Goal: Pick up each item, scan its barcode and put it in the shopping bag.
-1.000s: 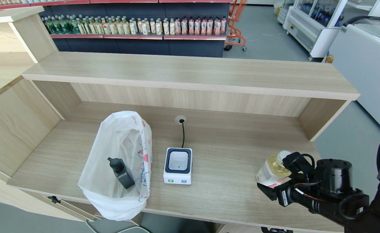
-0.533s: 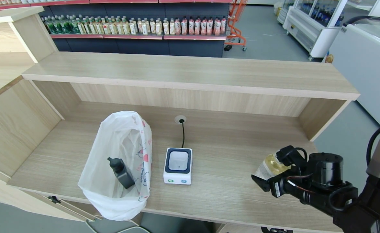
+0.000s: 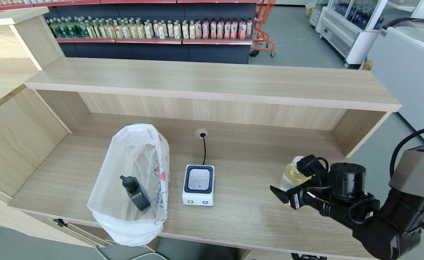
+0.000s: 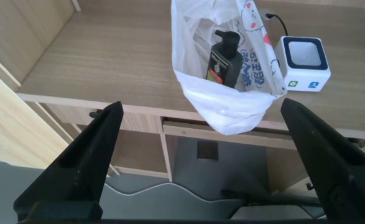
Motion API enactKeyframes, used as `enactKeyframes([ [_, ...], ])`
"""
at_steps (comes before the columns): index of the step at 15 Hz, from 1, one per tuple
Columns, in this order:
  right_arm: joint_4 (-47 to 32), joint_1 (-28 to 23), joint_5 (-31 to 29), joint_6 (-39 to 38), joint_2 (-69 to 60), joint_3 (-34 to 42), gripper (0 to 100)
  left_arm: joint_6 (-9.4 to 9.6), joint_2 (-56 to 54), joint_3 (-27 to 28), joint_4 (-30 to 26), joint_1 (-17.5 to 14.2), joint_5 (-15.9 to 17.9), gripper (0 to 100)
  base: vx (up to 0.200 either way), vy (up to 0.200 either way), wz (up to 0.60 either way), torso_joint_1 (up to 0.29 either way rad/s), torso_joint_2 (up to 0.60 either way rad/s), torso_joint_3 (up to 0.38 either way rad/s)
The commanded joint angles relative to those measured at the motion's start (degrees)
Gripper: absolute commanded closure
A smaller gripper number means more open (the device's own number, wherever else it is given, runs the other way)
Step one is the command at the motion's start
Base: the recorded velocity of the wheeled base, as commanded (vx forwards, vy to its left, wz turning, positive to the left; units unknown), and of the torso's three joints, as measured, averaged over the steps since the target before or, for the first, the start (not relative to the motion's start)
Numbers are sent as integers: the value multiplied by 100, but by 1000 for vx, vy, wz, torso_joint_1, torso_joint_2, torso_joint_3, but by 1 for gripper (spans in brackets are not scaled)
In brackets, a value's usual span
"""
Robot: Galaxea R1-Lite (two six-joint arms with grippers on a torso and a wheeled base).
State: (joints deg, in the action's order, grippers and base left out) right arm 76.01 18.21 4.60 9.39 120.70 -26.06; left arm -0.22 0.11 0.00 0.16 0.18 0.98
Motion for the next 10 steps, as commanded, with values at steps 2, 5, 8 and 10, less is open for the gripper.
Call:
enactKeyframes([
  [2,2,77,24,63,77,-162,100,-4,-2,0,2,-1,-1,0,0,0,0,0,0,0],
  [5,10,86,24,107,94,-171,100,-4,-2,0,2,-1,-1,0,0,0,0,0,0,0],
  [8,10,86,33,98,77,-162,100,-4,-2,0,2,-1,-1,0,0,0,0,0,0,0],
  [10,10,86,33,98,77,-171,100,-4,-2,0,2,-1,-1,0,0,0,0,0,0,0],
])
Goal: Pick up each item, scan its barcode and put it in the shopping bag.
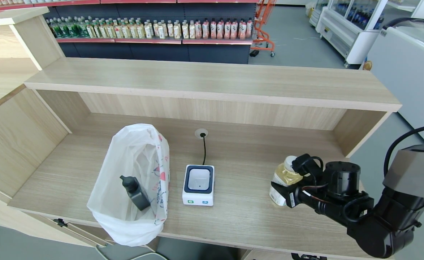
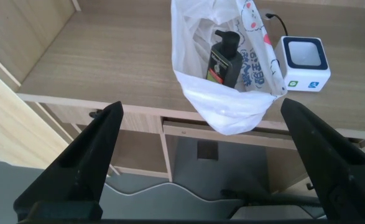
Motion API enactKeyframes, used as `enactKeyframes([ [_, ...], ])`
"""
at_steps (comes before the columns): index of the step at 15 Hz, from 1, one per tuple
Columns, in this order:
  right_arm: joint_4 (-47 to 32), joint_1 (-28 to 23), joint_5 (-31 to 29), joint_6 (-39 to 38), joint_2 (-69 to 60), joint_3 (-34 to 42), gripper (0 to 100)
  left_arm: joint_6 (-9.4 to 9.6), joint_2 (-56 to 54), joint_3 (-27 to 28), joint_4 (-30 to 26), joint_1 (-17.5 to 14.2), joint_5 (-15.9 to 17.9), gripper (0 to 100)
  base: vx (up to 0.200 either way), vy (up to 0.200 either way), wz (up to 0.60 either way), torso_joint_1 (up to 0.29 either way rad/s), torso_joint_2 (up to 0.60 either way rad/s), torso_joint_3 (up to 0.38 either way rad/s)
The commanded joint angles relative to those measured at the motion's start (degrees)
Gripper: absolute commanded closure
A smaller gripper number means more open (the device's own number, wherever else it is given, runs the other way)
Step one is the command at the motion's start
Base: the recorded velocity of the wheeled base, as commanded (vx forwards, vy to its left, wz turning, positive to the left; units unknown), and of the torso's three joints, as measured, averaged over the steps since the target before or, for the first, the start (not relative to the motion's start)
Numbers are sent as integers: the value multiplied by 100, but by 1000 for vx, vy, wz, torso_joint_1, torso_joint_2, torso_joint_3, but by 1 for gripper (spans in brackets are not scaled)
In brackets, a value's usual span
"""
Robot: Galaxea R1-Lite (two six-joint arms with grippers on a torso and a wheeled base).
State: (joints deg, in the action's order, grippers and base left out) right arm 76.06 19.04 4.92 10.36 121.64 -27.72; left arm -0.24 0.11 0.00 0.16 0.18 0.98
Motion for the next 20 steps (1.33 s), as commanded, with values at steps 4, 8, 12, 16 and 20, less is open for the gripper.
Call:
enactKeyframes([
  [4,50,38,211,-43,-96,4,100,-2,-2,0,2,-1,-1,0,0,0,0,0,0,0],
  [8,-3,-234,1380,-456,-659,48,100,-2,-2,0,2,-1,-1,0,0,0,0,0,0,0],
  [12,-223,-472,2557,-623,-1125,215,100,-2,-2,0,2,-1,-1,0,0,0,0,0,0,0],
  [16,-249,47,2944,-1370,-1371,223,100,-2,-2,0,2,-1,-1,0,0,0,0,0,0,0],
  [20,-829,873,2962,-1704,-1687,267,100,-2,-2,0,2,-1,-1,0,0,0,0,0,0,0],
])
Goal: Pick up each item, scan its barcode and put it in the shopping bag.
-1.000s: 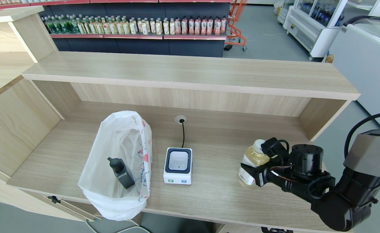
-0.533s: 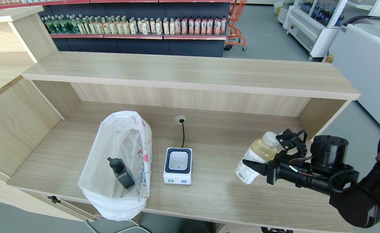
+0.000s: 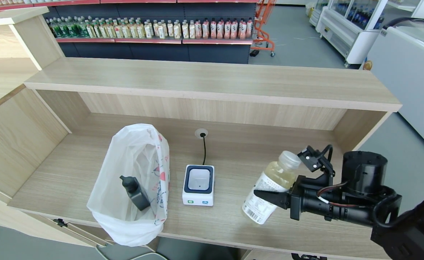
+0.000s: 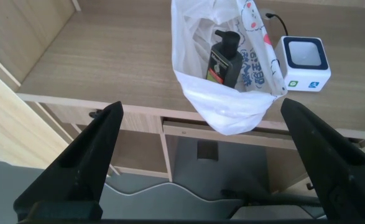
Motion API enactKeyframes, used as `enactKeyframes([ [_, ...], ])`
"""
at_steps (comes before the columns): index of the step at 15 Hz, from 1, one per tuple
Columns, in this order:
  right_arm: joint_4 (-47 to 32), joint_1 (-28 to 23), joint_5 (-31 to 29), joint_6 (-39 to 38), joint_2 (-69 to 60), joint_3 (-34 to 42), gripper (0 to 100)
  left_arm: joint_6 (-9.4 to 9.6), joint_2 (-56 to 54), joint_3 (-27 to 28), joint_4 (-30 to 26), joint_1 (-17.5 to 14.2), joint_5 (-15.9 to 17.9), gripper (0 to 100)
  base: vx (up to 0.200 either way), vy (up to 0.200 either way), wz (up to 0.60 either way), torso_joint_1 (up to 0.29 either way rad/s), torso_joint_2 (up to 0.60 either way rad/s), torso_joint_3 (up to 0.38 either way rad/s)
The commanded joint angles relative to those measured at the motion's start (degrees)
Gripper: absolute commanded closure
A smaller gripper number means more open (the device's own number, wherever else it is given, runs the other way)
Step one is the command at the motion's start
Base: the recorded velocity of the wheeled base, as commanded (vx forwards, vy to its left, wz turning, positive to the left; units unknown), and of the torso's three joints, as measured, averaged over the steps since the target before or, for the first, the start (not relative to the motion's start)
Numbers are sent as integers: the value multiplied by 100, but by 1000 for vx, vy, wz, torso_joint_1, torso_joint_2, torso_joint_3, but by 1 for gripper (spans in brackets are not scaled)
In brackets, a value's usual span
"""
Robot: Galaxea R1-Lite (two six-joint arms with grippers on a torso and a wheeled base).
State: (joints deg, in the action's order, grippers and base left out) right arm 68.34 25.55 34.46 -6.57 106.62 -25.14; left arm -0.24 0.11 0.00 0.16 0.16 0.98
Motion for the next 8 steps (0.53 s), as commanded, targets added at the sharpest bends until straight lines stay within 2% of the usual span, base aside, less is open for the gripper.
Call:
enactKeyframes([
  [1,-93,407,8,-11,-212,9,100,-2,-2,0,2,2,-1,0,0,0,0,0,0,0],
  [4,-102,723,8,7,-247,18,100,-2,-2,0,2,2,-1,0,0,0,0,0,0,0],
  [8,-295,793,17,7,-396,44,100,-2,-2,0,2,2,-1,0,0,0,0,0,0,0],
])
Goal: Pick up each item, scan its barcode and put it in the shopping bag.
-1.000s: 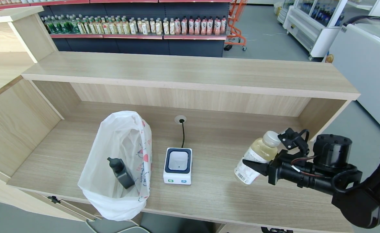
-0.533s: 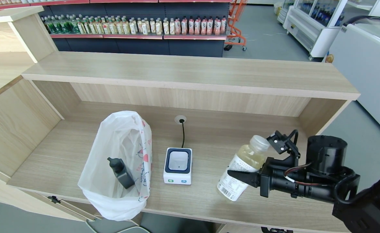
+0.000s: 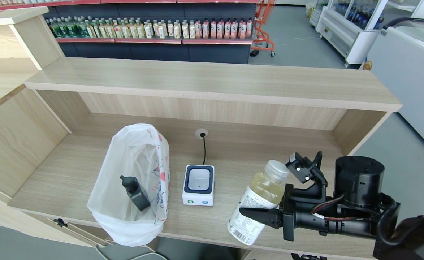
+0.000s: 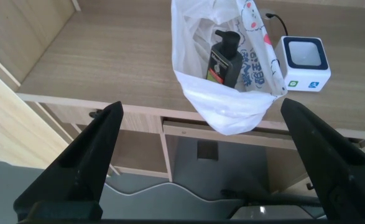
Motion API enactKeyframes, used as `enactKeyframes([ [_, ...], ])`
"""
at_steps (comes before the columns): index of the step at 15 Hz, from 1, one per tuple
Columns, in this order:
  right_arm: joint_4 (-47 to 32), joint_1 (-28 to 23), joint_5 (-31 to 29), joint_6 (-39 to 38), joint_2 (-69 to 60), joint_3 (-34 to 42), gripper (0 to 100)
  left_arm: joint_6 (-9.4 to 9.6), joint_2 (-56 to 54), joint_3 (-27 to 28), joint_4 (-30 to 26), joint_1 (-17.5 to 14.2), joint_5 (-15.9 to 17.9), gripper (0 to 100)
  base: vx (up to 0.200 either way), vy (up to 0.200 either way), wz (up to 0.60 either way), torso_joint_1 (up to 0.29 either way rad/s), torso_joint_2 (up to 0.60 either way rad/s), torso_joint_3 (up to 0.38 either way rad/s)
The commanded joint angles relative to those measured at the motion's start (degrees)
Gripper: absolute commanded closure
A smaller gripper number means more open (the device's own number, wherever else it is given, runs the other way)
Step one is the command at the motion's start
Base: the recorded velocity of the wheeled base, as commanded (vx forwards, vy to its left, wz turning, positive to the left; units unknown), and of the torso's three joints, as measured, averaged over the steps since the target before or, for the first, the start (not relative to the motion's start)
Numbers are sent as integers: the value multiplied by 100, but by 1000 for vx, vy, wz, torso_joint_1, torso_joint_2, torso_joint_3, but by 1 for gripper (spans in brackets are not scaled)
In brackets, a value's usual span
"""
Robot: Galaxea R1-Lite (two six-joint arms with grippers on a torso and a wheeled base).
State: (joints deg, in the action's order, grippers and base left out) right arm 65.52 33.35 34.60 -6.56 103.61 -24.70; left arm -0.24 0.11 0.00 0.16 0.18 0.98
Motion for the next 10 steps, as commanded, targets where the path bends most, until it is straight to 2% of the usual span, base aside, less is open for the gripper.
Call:
enactKeyframes([
  [1,-66,31,12,-3,-148,-9,100,-2,-2,0,2,-1,-1,0,0,0,0,0,0,0],
  [6,-84,497,65,-249,-297,18,100,-2,-2,0,2,-1,-1,0,0,0,0,0,0,0],
  [10,-128,558,56,-249,-315,114,100,-2,-2,0,2,-1,-1,0,0,0,0,0,0,0],
])
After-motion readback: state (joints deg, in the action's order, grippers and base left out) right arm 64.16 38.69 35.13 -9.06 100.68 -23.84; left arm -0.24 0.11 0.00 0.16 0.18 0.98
